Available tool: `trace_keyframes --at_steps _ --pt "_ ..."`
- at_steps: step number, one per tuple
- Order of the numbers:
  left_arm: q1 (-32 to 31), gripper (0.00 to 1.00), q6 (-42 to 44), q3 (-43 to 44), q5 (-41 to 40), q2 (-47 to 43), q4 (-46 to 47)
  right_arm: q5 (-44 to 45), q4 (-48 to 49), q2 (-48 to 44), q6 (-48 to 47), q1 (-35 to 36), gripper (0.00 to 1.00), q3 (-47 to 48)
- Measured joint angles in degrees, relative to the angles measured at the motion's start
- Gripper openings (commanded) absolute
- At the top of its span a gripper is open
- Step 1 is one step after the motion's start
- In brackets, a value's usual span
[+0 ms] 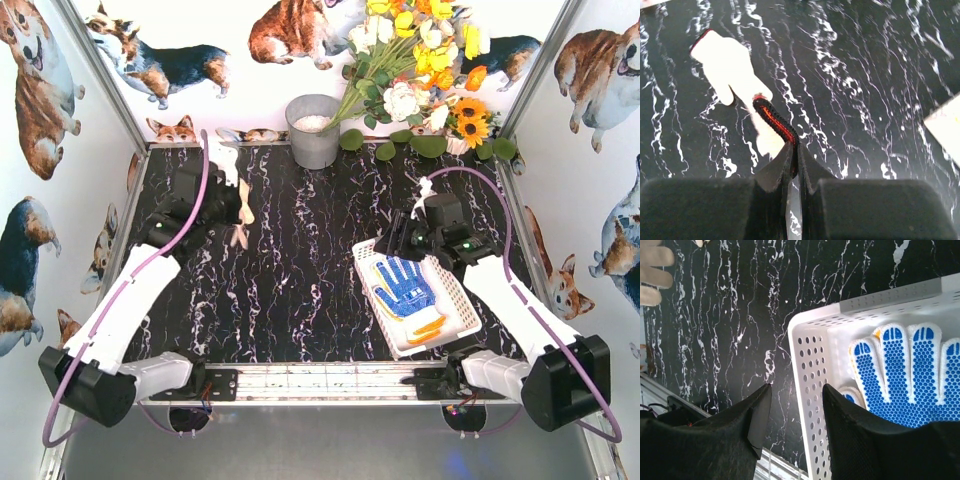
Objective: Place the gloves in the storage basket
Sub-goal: Turn over the glove at the center of the board.
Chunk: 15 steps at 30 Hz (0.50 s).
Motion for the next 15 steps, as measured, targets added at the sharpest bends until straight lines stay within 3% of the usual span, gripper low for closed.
trace_keyframes --at_steps 4,11,15 --pt "-2.14 0.00 6.23 0.44 6.29 -0.13 -3.02 0.07 1.66 0.28 0.59 0.55 0.47 0.00" --pt "-19.91 0.00 6.43 -9.20 15.32 8.41 -4.81 0.68 2.54 2.58 0.76 0.59 0.47 0.00" --pt "-24.06 0.00 3.61 -14.08 19.28 11.02 -4.90 0.68 2.60 2.89 0.76 0.59 0.47 0.00"
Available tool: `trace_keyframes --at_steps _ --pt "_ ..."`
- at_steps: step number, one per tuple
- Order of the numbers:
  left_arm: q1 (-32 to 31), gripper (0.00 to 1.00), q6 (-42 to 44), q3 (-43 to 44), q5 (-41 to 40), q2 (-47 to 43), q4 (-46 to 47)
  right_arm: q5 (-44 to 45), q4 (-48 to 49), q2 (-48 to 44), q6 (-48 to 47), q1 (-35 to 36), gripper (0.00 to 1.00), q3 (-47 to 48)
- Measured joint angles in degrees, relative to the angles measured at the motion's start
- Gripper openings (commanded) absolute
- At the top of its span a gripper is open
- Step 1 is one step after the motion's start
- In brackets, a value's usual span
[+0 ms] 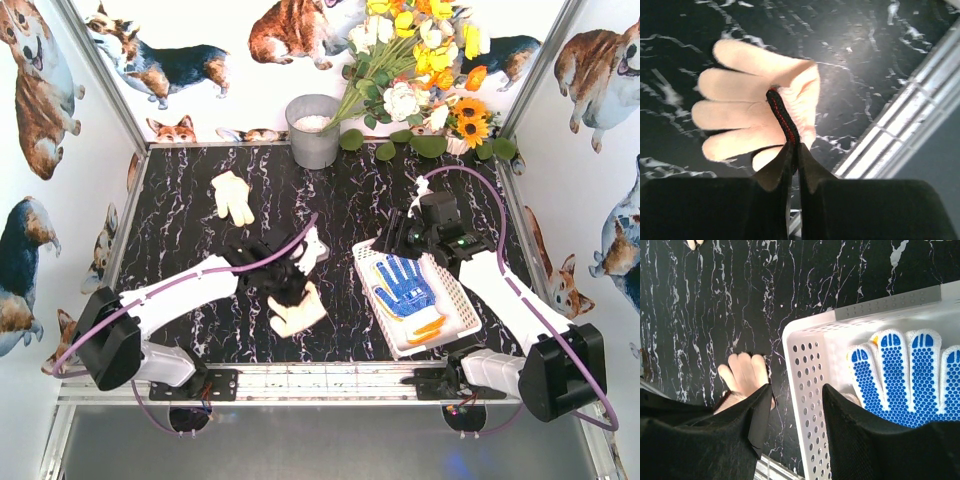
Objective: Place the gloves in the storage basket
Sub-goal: Turn over the glove at the center of the board.
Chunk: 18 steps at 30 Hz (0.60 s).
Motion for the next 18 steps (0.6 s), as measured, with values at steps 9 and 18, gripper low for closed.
trace_keyframes --at_steps 9,18 --pt "-8.87 0.00 -8.35 -4.24 8.57 0.02 6.54 -0.02 -0.04 -0.09 0.13 0.00 0.47 0.00" --pt "-14.36 0.65 -18.01 -8.79 11.28 -3.50 14.27 -0.31 0.24 -3.10 2.51 0.28 0.47 -0.83"
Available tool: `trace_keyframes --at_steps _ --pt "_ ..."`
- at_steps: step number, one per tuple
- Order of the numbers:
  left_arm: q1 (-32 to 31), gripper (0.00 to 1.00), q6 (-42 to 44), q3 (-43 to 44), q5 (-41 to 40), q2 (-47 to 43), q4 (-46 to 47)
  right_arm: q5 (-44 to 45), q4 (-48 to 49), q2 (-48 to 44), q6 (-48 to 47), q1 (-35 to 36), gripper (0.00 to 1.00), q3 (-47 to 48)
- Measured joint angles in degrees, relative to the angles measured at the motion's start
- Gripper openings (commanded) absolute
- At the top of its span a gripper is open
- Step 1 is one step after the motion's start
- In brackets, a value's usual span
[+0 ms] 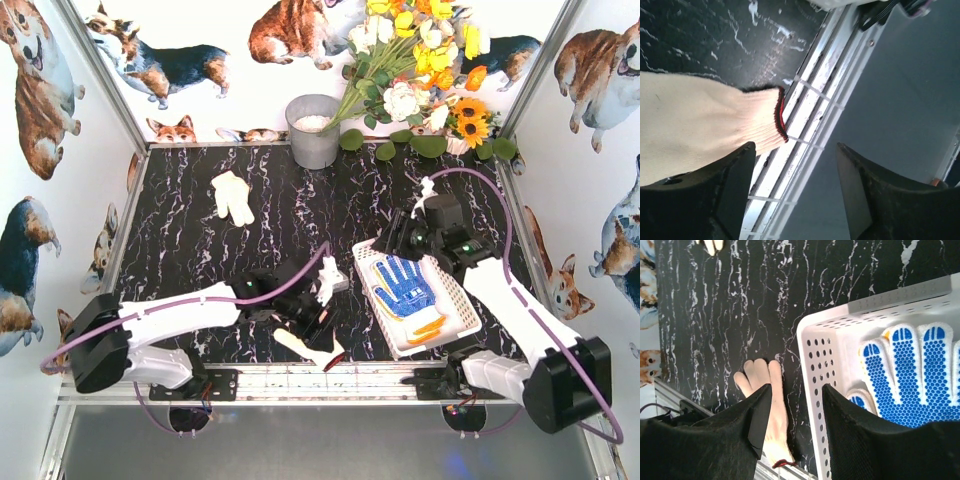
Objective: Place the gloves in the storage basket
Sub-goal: Turn over the glove at the center of the board, then adjust the glove at the center of the board.
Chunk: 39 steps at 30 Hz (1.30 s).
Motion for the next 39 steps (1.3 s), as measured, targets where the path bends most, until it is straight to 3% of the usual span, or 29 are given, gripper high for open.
trace_keyframes --at_steps 5,8,16,23,27,35,39 --pt "0.00 0.82 -2.95 1.70 -3.78 -6.10 1.22 -1.22 -0.46 -3.19 0.70 1.20 0.48 -1.05" --pt "0.26 0.84 -5.95 2.19 -9.29 -12.02 1.49 -1.33 -1.27 -3.52 0.70 3.43 0.47 -0.96" --pt "10.36 0.83 -15.43 0.68 -18.64 -20.92 -3.50 0.92 -3.89 -1.64 1.14 15.34 0.47 1.09" --pt "19.82 0.74 -21.38 -6.43 -19.47 -20.37 -7.15 5.99 -5.27 5.51 1.77 26.47 0.46 3.19" --pt "20.76 0.65 -23.12 -9.07 -19.43 -18.29 -6.27 8.07 -7.23 9.16 1.84 30.77 0.45 3.19" --pt "21.03 0.63 -25.14 -14.62 -19.63 -15.23 -4.09 8.48 -9.99 17.27 3.45 34.18 0.44 4.39" --pt "21.44 0.57 -25.55 -16.57 -20.11 -15.34 -3.13 6.67 -8.44 20.63 6.14 34.34 0.42 4.39"
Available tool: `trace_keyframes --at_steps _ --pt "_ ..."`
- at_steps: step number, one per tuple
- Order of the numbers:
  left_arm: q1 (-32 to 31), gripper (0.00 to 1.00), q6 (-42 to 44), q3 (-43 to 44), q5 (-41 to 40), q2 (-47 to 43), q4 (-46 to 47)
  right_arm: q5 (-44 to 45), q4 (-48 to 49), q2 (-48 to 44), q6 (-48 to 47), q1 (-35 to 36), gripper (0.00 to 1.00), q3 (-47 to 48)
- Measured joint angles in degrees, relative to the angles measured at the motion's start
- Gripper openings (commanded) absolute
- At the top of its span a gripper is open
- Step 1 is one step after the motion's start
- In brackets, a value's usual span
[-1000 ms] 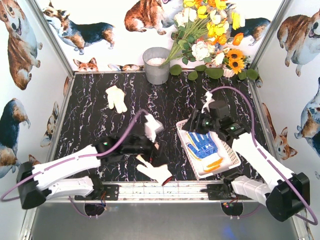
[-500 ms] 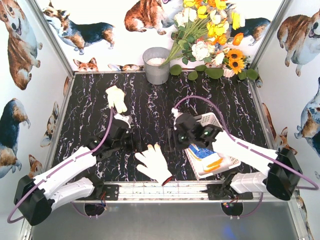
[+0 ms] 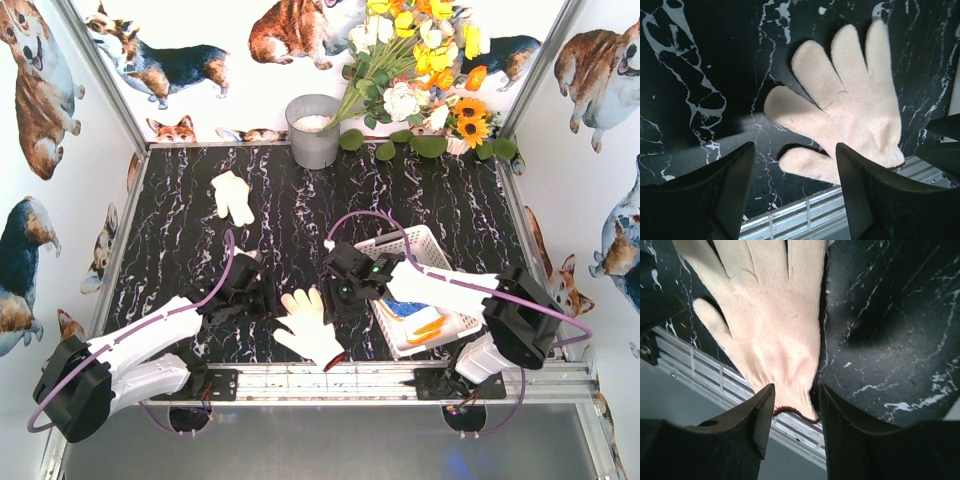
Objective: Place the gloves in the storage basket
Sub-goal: Adjust the glove at the center of the board.
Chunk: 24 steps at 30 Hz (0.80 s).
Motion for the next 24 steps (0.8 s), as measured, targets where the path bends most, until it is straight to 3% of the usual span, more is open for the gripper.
trace_keyframes --at_steps 13,19,24 --pt "2.73 0.33 0.11 -5.31 0.31 3.45 9.81 1.92 2.58 7.52 5.60 0.02 0.41 1.42" --pt "3.23 0.14 1.09 -5.33 0.48 5.44 12.74 2.93 3.23 9.22 6.14 -0.72 0.40 2.10" --pt "3.45 0.02 1.05 -5.40 0.61 6.21 13.84 2.45 4.37 11.28 6.47 -1.27 0.24 2.14"
